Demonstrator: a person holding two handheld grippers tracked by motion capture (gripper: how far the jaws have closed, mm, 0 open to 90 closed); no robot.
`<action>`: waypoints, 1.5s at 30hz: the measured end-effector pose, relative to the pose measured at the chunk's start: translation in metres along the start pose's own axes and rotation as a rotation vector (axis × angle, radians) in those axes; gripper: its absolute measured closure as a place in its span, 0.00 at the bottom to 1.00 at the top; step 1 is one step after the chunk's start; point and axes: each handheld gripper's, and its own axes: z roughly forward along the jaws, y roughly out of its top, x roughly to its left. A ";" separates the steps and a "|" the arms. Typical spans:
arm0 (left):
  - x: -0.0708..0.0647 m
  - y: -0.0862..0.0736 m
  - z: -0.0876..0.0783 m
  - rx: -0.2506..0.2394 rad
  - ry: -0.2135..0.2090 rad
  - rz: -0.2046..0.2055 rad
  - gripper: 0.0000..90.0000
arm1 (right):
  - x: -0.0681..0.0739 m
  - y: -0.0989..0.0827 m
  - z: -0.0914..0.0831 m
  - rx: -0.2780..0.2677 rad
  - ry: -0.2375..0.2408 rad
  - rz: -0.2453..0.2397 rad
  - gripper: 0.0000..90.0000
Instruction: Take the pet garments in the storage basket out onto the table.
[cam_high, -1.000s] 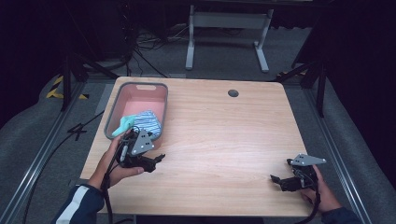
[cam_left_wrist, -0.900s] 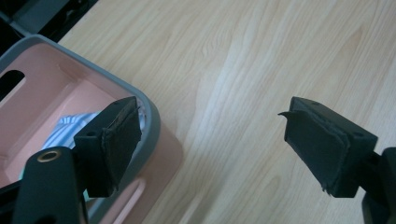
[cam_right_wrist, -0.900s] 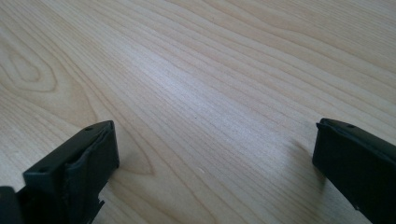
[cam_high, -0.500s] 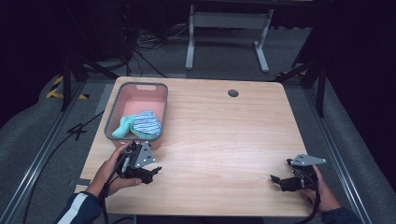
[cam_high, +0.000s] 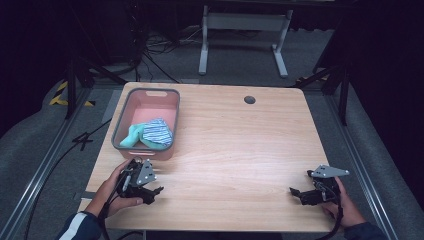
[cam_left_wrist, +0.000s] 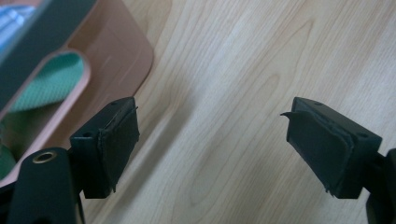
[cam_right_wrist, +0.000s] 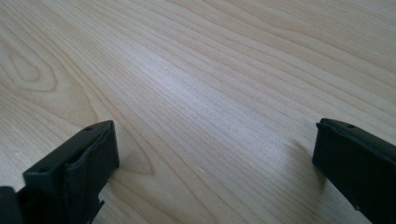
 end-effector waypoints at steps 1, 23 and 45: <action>0.000 0.000 0.000 0.000 0.000 0.000 0.19 | 0.000 0.000 0.000 0.000 0.000 0.000 0.01; 0.017 -0.066 0.007 -0.093 -0.071 -0.251 0.17 | 0.001 0.000 0.000 0.000 -0.002 0.003 0.01; 0.019 -0.076 0.007 -0.122 -0.076 -0.304 0.16 | 0.000 -0.001 -0.001 0.000 -0.001 0.000 0.01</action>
